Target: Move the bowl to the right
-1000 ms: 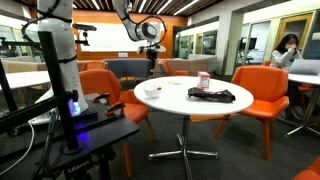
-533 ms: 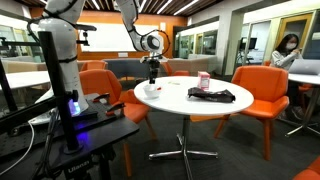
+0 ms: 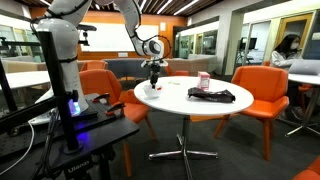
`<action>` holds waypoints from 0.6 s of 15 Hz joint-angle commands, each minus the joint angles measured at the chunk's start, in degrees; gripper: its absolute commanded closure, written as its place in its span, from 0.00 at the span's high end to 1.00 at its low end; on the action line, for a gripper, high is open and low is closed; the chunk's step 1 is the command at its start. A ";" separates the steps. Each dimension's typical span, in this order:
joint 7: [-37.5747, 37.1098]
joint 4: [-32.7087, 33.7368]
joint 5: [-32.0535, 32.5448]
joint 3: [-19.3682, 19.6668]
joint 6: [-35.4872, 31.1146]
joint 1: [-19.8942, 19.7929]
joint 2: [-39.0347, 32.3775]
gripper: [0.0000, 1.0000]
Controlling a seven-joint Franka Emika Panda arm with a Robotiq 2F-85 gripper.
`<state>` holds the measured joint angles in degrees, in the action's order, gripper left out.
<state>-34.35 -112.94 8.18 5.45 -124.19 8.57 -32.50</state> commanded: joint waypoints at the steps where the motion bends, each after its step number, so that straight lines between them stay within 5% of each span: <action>1: -1.98 2.20 0.97 1.46 3.85 1.55 -0.46 0.13; 3: -1.84 2.67 0.72 1.46 4.85 1.40 -0.31 0.00; 9: -2.67 4.07 1.43 3.05 7.68 0.83 0.02 0.02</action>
<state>-34.38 -110.25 8.25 7.19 -119.49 8.93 -32.70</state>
